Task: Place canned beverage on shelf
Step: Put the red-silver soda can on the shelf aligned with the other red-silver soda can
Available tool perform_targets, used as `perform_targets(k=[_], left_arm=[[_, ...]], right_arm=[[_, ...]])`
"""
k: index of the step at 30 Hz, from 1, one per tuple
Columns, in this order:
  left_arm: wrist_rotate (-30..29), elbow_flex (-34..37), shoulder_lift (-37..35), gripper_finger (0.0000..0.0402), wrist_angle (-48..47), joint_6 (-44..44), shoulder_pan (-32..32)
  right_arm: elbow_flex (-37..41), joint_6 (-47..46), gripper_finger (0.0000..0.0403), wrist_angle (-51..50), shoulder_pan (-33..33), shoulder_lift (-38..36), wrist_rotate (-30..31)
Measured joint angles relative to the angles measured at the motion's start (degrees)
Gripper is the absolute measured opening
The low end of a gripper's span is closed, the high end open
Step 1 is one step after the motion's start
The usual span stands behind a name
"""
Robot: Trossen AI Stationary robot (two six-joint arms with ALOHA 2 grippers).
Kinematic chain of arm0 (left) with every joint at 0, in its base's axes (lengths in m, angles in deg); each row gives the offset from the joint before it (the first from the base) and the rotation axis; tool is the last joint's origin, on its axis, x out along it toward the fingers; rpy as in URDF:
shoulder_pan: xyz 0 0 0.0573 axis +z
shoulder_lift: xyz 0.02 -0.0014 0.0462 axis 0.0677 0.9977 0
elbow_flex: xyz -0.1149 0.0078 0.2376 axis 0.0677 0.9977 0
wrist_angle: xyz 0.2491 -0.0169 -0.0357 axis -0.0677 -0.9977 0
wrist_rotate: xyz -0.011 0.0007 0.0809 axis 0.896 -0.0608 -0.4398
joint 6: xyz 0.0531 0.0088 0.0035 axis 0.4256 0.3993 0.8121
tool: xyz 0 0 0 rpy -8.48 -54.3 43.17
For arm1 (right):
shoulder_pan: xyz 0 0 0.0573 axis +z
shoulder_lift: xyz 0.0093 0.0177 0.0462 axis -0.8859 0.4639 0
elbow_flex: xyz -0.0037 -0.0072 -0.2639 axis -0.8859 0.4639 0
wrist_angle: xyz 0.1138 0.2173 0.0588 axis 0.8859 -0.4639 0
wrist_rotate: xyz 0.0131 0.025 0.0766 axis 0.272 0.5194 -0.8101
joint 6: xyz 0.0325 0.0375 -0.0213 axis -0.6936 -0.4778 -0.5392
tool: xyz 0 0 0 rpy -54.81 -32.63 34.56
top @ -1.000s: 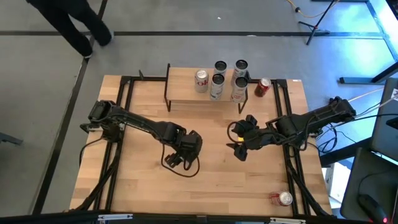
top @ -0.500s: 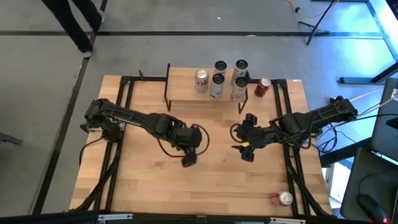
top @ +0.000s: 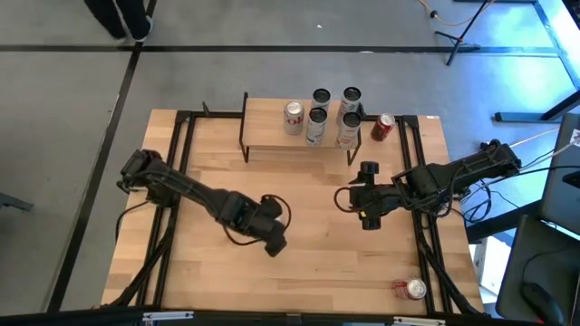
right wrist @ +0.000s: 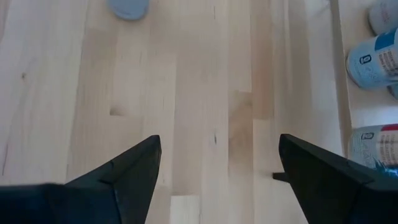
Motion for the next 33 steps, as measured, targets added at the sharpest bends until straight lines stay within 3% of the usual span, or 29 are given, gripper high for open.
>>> perform_targets(k=[6, 20, 25, 33], left_arm=[[-11.0, 5.1, 0.0, 0.0389, -0.6, -6.5, -3.9], [-19.2, 20.8, 0.0, 0.0389, 22.1, 1.2, -5.0], [-19.4, 22.7, 0.0, 0.0363, 28.0, 7.4, -3.7], [-13.6, 22.8, -0.4, 0.0271, 30.6, 18.2, -0.1]], right_arm=[[0.0, -0.1, 0.0312, -1.9, 0.0, 0.0, -0.8], [0.0, -0.4, 0.0312, -0.5, 0.0, 0.0, -0.8], [0.0, -0.4, 0.0312, 0.6, 0.0, 0.0, -0.8], [0.0, -0.4, 0.0312, 0.7, 0.0, 0.0, 0.3]])
